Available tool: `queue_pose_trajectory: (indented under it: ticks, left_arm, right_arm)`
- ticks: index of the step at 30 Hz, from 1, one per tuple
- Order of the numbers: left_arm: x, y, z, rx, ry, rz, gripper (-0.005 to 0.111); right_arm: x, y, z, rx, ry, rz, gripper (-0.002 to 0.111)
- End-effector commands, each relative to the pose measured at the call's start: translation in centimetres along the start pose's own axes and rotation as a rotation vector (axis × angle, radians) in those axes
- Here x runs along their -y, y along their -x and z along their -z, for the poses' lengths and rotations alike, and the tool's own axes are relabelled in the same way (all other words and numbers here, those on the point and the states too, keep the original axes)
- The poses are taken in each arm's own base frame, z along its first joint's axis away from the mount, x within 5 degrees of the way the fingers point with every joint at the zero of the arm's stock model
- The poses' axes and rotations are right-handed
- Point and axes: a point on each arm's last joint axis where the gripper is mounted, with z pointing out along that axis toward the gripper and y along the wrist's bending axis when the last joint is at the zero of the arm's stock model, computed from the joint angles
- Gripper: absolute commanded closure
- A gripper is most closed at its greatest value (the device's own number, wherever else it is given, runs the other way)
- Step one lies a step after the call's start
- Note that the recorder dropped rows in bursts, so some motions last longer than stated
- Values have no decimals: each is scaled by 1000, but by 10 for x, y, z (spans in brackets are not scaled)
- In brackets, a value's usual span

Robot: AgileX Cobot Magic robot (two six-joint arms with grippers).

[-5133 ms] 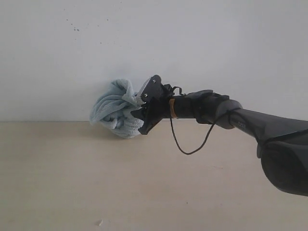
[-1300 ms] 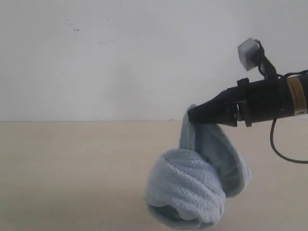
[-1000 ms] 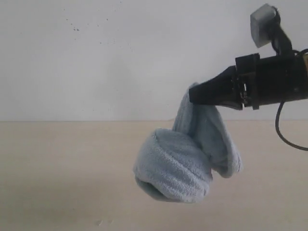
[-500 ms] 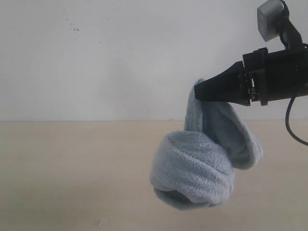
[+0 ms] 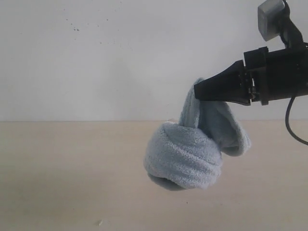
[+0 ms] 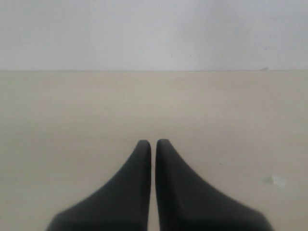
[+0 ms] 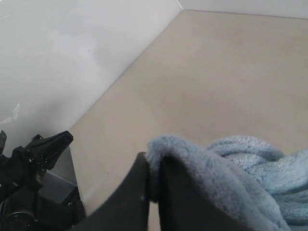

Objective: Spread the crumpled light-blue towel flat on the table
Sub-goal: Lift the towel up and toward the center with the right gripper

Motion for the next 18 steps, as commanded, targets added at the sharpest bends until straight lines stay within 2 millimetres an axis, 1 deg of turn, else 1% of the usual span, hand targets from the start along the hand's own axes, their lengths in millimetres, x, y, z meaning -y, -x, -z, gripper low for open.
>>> queue_pose_trajectory:
  ticks: [1,7,9,10,11,13,15,18]
  left_arm:
    - [0,0,0,2,-7,2,103]
    - [0,2,0,22,-8,4,103]
    - [2,8,1,90,-35,158,103]
    - [3,13,1,139,-59,320,103]
    - [3,17,2,175,-86,519,103]
    - [4,19,2,175,-131,793,103]
    - [6,18,2,152,-151,880,103]
    - [11,13,2,77,-185,951,103]
  right_arm:
    - [-4,2,1,20,12,4,107]
    - [-5,3,1,26,15,2,107]
    - [-5,4,1,41,21,-4,107]
    - [-6,5,1,51,25,-6,107]
    - [-6,6,1,59,29,-7,107]
    - [-6,7,1,68,33,-11,107]
    - [-8,6,-1,63,40,-9,107]
    - [-14,5,-9,44,65,2,107]
